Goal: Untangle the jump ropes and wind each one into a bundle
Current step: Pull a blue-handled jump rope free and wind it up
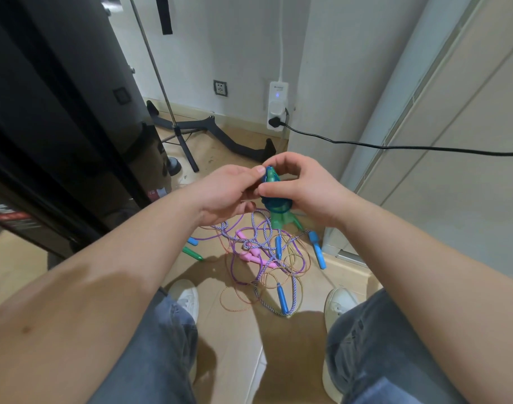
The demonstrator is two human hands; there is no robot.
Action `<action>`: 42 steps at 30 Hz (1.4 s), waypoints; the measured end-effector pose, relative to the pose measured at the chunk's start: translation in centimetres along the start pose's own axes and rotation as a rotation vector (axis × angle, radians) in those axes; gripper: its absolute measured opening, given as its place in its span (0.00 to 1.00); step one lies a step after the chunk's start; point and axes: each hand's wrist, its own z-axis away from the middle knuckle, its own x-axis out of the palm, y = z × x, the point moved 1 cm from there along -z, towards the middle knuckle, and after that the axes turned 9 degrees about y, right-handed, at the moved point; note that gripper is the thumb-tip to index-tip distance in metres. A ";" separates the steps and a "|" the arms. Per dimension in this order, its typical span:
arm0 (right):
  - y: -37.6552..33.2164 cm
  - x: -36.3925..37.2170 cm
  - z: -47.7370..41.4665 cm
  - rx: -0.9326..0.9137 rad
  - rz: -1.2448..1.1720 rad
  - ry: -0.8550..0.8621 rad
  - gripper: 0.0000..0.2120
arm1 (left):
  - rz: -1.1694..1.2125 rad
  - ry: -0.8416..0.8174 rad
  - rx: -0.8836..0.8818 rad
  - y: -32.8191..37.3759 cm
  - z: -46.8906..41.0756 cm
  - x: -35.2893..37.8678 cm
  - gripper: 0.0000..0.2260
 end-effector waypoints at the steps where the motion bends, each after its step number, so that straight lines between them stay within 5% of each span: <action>1: 0.0 0.1 -0.1 -0.025 -0.012 0.016 0.18 | 0.027 0.006 -0.001 0.1 0.0 -0.1 0.13; 3: -0.2 -0.1 -0.1 0.009 -0.127 -0.022 0.17 | -0.065 0.030 0.049 0.4 0.2 -0.3 0.15; 7: -0.4 -0.8 0.0 0.083 -0.181 -0.100 0.17 | -0.917 0.192 0.475 0.9 0.7 -0.9 0.13; 9: -0.6 -1.2 0.0 0.109 -0.148 -0.084 0.16 | -1.014 0.231 0.587 0.9 0.7 -1.9 0.09; 16: -0.4 -1.7 0.6 0.089 0.119 -0.169 0.09 | -0.979 0.238 0.560 -0.1 0.6 -1.4 0.08; 23: -0.1 -1.1 0.4 -0.018 0.176 -0.061 0.04 | -0.392 0.258 0.358 0.1 0.6 0.1 0.07; 32: -0.5 0.2 0.7 -0.092 0.156 -0.021 0.11 | -0.558 0.572 0.427 0.0 0.1 0.1 0.07; 42: -1.3 0.2 2.1 -0.073 0.144 -0.213 0.11 | -0.527 0.594 0.313 0.4 0.2 -2.9 0.08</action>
